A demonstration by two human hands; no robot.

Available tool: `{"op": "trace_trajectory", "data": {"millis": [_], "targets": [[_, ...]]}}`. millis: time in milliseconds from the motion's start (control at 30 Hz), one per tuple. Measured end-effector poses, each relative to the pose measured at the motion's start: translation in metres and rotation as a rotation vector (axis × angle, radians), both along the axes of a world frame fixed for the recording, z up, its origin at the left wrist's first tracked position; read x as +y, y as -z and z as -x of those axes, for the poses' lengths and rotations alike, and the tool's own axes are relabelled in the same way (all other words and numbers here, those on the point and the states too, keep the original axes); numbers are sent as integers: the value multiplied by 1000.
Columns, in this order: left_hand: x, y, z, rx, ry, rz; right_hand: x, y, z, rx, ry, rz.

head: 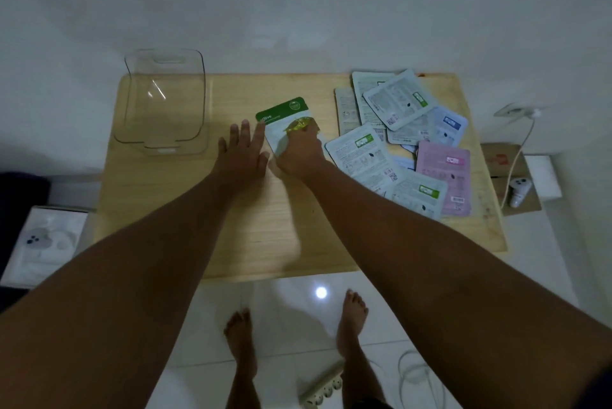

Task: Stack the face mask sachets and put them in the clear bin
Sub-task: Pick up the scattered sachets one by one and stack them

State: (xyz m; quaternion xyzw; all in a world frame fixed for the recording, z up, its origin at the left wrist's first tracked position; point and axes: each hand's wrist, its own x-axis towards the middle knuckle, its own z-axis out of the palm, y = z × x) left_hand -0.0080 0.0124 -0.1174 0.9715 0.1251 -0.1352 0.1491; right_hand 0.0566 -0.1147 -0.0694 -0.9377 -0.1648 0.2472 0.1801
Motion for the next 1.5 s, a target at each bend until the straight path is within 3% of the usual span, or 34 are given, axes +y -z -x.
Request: {"op": "trace_trajectory", "data": {"millis": [100,233,333,433,567,767,900,1000,1133,1333,1500], "targets": [[-10,-2,-6,3,-45,21,-11,-6,-1,-14,-70,-96],[-15,2,-6,37,-51,-51,-51,-22,-14,-107,21,-274],[-15,0,-5,75,-19,-61,-97,-27,-28,-243,119,-16],[-15,-5,-6,94,100,-55,-137,-20,-36,-123,171,244],[-15,-4,-6,106,194,-42,-155,-11,-34,-70,249,215],[-14,-3,-5,103,116,1,-160,0,-42,-39,368,38],[-13,-4,-4,100,138,-48,-156,-5,-51,-7,417,-155],[-15,-7,-3,122,152,-71,-143,-22,-56,-105,386,-257],[-17,-9,-3,122,138,-26,-112,-43,-61,-216,326,-263],[-16,-7,-1,96,136,1,-47,-38,-44,-112,302,-293],[-14,-5,-1,77,145,32,-11,-28,-28,-90,124,-256]]}}
